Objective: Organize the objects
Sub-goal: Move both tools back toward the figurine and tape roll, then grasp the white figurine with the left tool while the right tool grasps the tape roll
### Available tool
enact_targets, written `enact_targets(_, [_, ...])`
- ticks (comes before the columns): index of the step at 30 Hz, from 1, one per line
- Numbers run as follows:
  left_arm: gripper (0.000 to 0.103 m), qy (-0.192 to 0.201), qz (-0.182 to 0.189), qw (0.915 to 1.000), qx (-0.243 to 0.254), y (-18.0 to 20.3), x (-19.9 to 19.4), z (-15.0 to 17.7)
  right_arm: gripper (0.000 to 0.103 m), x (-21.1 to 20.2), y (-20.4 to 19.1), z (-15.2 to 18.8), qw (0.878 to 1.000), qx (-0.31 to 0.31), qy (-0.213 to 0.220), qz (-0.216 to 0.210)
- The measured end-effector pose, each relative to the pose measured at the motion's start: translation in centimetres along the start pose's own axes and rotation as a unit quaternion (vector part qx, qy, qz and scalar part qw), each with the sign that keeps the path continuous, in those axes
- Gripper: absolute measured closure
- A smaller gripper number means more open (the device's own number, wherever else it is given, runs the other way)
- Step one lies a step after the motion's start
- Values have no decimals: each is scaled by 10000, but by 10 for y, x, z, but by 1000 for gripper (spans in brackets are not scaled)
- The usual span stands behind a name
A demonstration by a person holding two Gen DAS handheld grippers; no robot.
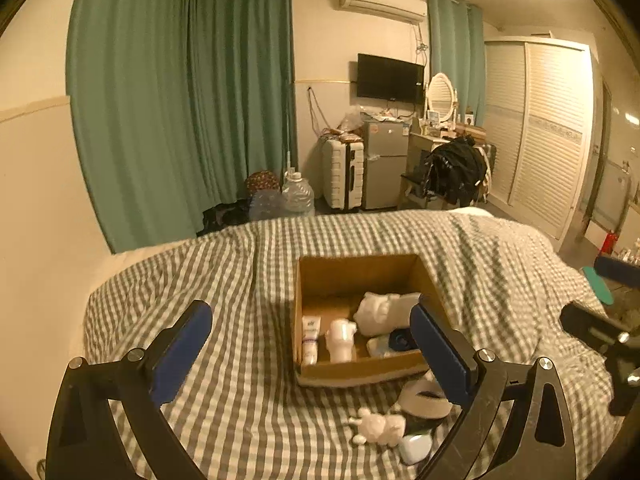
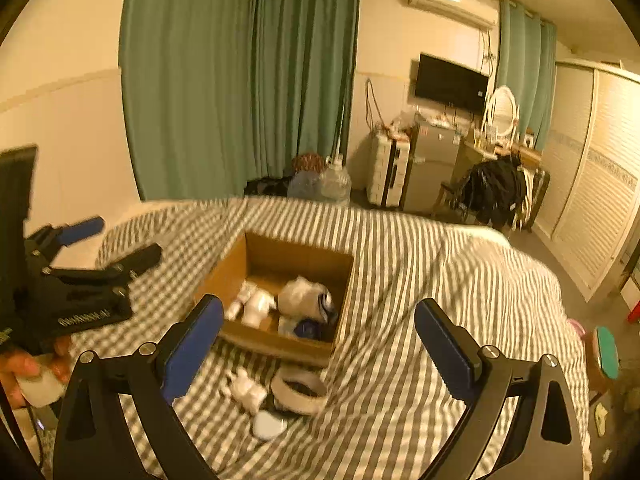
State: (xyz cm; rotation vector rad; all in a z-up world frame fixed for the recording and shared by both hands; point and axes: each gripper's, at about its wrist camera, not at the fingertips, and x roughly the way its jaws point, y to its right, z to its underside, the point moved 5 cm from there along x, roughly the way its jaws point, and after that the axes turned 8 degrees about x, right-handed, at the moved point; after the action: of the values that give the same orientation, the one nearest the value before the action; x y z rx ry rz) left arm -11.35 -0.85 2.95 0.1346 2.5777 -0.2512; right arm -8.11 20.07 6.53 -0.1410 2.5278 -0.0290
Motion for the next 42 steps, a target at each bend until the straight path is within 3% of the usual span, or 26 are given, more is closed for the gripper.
enact_targets(7, [1, -439, -153, 9989, 12, 17, 41, 64, 6, 62, 8, 65, 9958, 365, -824, -125])
enact_targets(12, [1, -981, 123, 9951, 24, 39, 77, 111, 6, 100, 8, 97, 9916, 336, -1247, -96])
enact_targets(16, [1, -1300, 256, 9907, 314, 64, 100, 140, 6, 127, 13, 112, 9890, 306, -1445, 47])
enact_targets(27, [1, -1874, 982, 9750, 676, 105, 138, 176, 6, 162, 38, 135, 9788, 873, -1855, -27])
enact_targets(35, [2, -2077, 1155, 9692, 642, 116, 167, 183, 6, 169, 39, 138, 9765, 958, -1929, -70])
enact_targets(36, [3, -2088, 1179, 9687, 648, 117, 169, 184, 6, 170, 39, 138, 9762, 962, -1941, -62])
enact_targets(39, [24, -2161, 1383, 9645, 632, 121, 174, 187, 6, 175, 37, 139, 9754, 944, -1990, -87])
enact_targets(42, [26, -2114, 1463, 9642, 654, 123, 170, 187, 6, 180, 34, 139, 9739, 968, -2046, -170])
